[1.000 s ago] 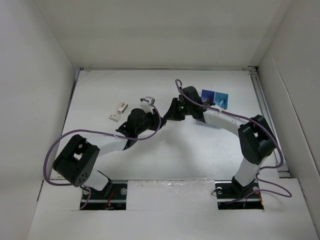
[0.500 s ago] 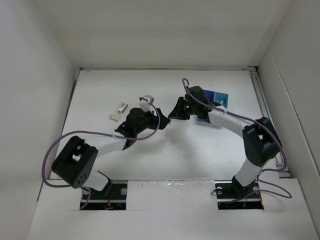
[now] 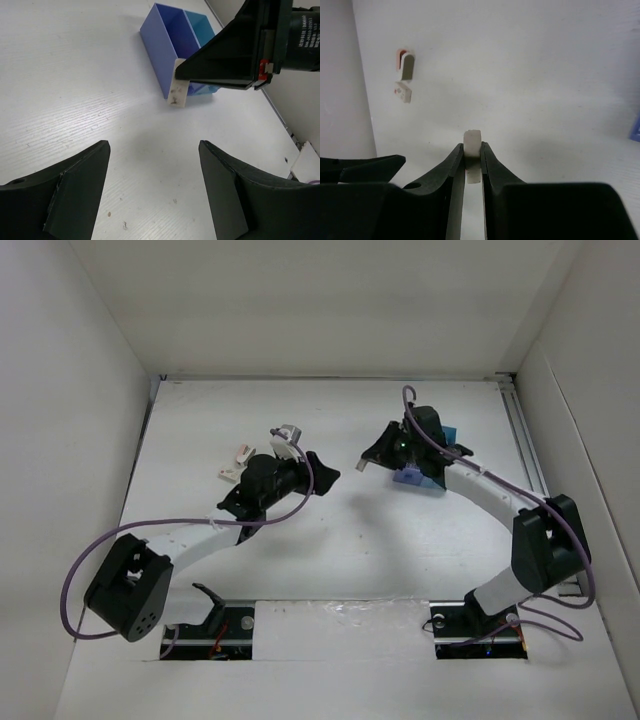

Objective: Sort the stationery into containers
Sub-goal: Place the stationery in the storage box.

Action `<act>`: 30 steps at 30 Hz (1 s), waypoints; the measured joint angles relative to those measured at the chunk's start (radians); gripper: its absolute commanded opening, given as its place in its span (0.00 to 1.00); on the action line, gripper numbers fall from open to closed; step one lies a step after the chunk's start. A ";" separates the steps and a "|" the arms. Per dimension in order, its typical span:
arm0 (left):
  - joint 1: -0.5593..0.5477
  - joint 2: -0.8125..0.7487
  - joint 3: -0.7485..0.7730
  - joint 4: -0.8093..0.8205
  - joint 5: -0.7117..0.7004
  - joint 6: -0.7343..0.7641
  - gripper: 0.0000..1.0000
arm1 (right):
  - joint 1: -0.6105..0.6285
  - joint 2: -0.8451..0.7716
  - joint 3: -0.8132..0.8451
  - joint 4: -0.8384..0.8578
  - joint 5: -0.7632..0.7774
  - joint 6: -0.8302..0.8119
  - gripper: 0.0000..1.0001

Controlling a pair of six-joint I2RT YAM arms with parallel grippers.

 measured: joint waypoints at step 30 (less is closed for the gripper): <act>0.027 -0.094 0.000 -0.087 0.092 -0.035 0.69 | -0.244 0.023 0.012 -0.181 0.933 0.181 0.00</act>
